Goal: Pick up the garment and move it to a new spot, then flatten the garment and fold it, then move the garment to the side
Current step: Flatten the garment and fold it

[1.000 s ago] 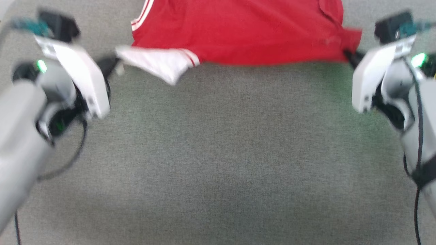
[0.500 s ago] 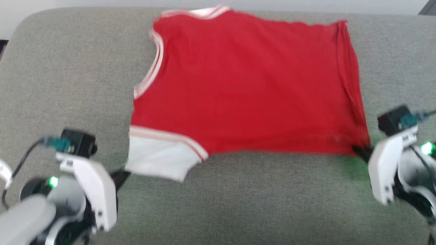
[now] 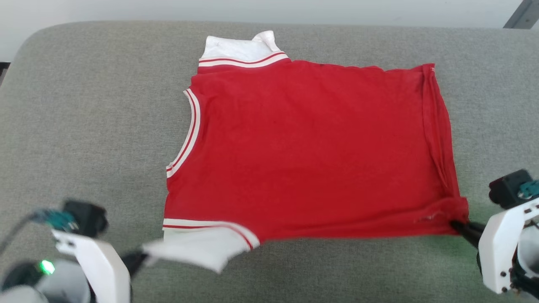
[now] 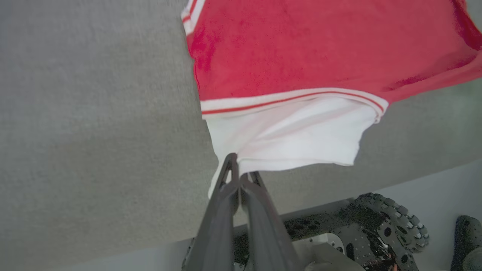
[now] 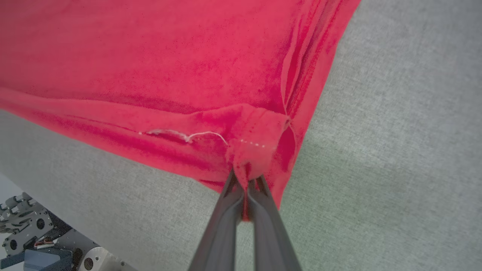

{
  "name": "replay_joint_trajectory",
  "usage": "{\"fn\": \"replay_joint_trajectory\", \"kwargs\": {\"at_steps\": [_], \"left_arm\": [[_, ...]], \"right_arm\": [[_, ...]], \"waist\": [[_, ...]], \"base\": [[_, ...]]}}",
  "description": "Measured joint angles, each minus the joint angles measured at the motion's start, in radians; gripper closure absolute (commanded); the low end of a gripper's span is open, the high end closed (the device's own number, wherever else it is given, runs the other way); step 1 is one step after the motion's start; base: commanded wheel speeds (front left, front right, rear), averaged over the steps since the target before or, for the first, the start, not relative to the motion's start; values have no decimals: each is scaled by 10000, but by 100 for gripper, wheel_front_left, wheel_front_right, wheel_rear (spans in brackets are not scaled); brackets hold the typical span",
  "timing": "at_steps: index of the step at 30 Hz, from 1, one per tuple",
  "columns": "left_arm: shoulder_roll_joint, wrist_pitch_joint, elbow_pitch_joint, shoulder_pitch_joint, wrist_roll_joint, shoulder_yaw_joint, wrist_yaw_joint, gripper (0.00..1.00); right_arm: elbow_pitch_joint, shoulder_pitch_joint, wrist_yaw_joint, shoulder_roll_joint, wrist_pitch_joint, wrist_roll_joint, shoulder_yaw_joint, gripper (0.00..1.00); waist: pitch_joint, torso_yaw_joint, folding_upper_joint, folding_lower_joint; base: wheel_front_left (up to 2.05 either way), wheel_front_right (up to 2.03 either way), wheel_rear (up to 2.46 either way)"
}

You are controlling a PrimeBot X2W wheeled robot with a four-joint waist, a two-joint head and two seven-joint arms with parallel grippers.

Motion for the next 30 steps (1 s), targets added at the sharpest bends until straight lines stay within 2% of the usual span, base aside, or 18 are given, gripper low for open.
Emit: {"fn": "replay_joint_trajectory", "kwargs": {"at_steps": [6,8,11,16,23,29,30], "left_arm": [[627,31,-234,-1373,895,681,-232,100],[646,128,-21,-2026,1313,846,-665,100],[336,387,581,-3068,1808,982,-1283,100],[-828,922,2366,-4820,2514,890,-2452,100],[-2886,1233,5948,-6716,3124,291,-4123,100],[-4343,1386,8936,-7566,3124,-100,-5072,100],[-4548,1415,9396,-7659,3074,-119,-5183,100]], "right_arm": [[-761,-454,2,491,96,-385,-631,100],[-947,-866,0,696,125,-648,-807,100],[-926,-1608,0,915,192,-1020,-848,100],[-209,-3041,0,1298,84,-1498,-731,100],[1898,-4886,0,1572,-439,-1843,-52,100],[3707,-5976,0,1795,-702,-1912,604,99],[3923,-6113,0,1841,-706,-1898,740,96]], "waist": [[139,-159,0,0],[271,-222,0,0],[517,-326,0,0],[997,-496,0,0],[1722,-675,0,0],[2235,-761,0,0],[2298,-778,0,0]], "base": [[0,0,0],[0,0,0],[0,0,0],[0,0,0],[0,0,0],[0,0,0],[0,0,0]]}}
